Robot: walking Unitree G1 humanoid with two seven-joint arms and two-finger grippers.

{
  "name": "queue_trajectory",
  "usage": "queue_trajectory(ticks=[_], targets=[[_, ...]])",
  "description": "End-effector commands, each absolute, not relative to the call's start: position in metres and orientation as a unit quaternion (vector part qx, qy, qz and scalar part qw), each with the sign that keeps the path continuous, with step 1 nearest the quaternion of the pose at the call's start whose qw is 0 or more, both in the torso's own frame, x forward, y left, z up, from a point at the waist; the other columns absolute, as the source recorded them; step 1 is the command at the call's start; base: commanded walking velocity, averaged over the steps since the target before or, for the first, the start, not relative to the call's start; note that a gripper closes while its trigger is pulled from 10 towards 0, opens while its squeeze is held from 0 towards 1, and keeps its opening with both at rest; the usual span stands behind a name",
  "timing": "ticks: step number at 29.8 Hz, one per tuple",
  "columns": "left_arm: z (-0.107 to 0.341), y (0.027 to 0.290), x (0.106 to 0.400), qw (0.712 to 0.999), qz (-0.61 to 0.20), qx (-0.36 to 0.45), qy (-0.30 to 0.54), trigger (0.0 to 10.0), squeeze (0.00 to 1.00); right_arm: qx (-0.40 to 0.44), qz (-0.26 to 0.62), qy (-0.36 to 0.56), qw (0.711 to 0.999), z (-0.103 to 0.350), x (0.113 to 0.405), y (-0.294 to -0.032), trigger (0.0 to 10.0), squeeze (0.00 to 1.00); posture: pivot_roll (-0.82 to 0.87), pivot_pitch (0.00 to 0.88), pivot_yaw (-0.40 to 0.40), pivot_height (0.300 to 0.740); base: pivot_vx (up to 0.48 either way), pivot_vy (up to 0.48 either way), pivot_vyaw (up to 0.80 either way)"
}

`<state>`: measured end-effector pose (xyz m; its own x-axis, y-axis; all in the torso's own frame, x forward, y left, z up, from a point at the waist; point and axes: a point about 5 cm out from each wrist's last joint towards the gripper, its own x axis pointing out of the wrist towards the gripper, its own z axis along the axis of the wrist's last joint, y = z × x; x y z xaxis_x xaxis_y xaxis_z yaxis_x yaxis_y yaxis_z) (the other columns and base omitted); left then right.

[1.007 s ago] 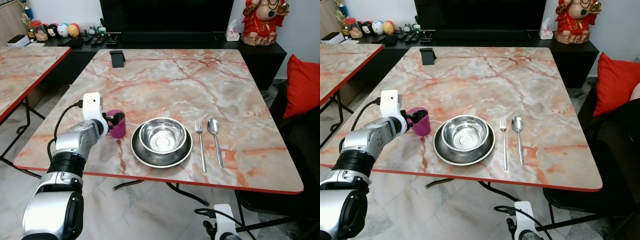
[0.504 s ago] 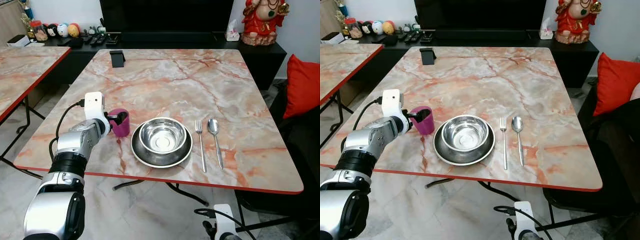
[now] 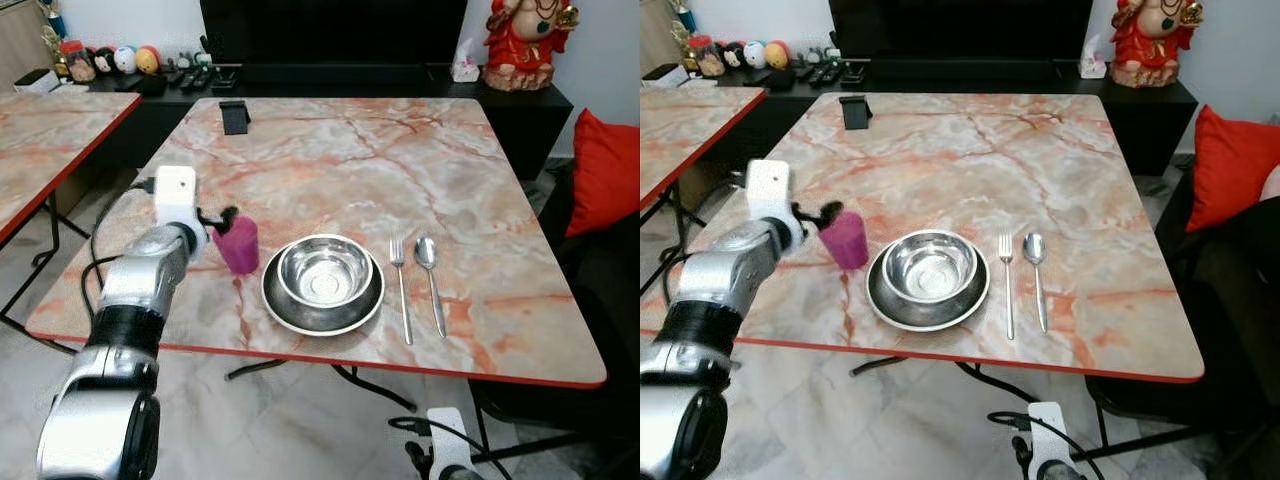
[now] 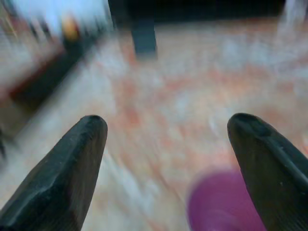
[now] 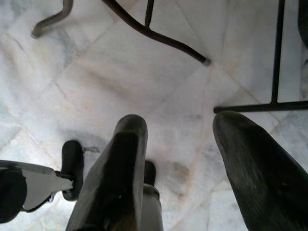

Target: Setting the table

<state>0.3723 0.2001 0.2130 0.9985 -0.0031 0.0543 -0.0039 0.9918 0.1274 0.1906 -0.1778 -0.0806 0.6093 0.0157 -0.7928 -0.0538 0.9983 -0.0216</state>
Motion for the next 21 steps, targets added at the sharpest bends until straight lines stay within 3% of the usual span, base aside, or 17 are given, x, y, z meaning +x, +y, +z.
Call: queue_trajectory(ticks=[1, 4, 12, 16, 17, 21], targets=[[0.222, 0.199, 0.36, 0.987, 0.0, 0.132, -0.094, 10.0, 0.0, -0.022, 0.017, 0.44, 0.897, -0.081, 0.19, -0.177, 10.0, 0.0, -0.06, 0.0, 0.024, 0.74, 0.0, 0.0, 0.0], [0.215, 0.2, 0.347, 0.981, 0.011, 0.152, -0.121, 10.0, 0.0, -0.022, 0.016, 0.44, 0.898, -0.081, 0.19, -0.177, 10.0, 0.0, -0.06, 0.0, 0.025, 0.74, 0.0, 0.0, 0.0], [0.187, 0.222, 0.291, 0.966, 0.145, 0.142, -0.161, 10.0, 0.0, -0.025, 0.011, 0.436, 0.9, -0.081, 0.19, -0.178, 10.0, 0.0, -0.06, 0.0, 0.027, 0.74, 0.0, 0.0, 0.0], [0.172, 0.257, 0.263, 0.94, 0.27, 0.167, -0.127, 10.0, 0.0, -0.025, 0.009, 0.435, 0.9, -0.08, 0.19, -0.178, 10.0, 0.0, -0.05, 0.0, 0.028, 0.74, 0.0, 0.0, 0.0], [0.16, 0.277, 0.25, 0.925, 0.33, 0.164, -0.094, 10.0, 0.0, -0.026, 0.009, 0.435, 0.9, -0.08, 0.19, -0.178, 10.0, 0.0, -0.05, 0.0, 0.029, 0.74, 0.0, 0.0, 0.0], [0.125, 0.323, 0.219, 0.887, 0.437, 0.151, -0.006, 10.0, 0.0, -0.026, 0.009, 0.436, 0.9, -0.08, 0.191, -0.177, 10.0, 0.0, -0.04, 0.0, 0.031, 0.74, 0.0, 0.0, 0.0]])
